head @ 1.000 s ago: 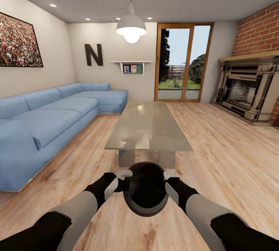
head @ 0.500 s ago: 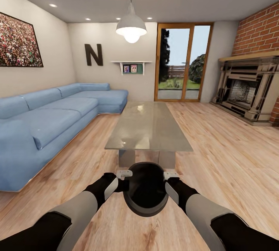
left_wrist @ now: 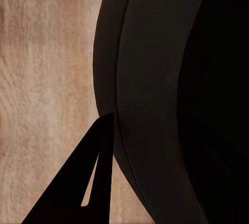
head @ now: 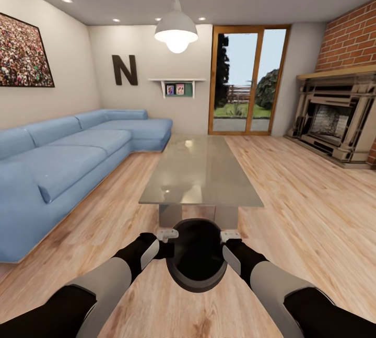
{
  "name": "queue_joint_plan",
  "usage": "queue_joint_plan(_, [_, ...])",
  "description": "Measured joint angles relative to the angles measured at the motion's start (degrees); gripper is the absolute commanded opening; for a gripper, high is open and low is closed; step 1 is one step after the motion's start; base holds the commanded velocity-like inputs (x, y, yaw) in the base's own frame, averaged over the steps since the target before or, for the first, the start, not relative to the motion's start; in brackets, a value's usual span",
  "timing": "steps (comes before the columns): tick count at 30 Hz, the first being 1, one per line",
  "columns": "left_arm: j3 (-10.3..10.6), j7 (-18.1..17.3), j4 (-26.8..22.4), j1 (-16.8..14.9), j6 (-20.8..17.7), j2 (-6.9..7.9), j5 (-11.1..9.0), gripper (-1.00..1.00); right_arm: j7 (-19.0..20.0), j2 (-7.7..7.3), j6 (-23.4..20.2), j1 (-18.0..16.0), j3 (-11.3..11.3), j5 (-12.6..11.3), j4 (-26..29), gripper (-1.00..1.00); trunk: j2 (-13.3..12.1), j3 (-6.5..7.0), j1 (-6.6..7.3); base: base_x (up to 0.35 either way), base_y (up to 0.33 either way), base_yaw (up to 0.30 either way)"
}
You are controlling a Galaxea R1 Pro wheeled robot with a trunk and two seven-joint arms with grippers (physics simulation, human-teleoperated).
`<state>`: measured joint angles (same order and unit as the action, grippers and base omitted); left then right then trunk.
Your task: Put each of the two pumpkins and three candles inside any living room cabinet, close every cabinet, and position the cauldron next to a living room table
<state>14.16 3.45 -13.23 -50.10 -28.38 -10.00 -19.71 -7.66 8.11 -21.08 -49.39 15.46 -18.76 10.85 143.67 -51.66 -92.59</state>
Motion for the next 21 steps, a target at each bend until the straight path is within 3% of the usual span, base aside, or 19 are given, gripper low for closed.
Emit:
queue_joint_plan(15, [0.01,0.0,0.04,0.0,-0.01,0.0,-0.05,-1.0,0.0,0.0,-0.06,0.0,-0.01,0.04,0.01,-1.0,0.0,-1.37,-0.01,0.007,0.0,0.0])
queue_joint_plan(21, [0.01,0.0,0.04,0.0,0.0,0.0,-0.06,-1.0,-0.01,0.0,-0.06,0.0,0.01,0.02,0.01,-1.0,0.0,-1.92,0.02,0.202,0.0,0.0])
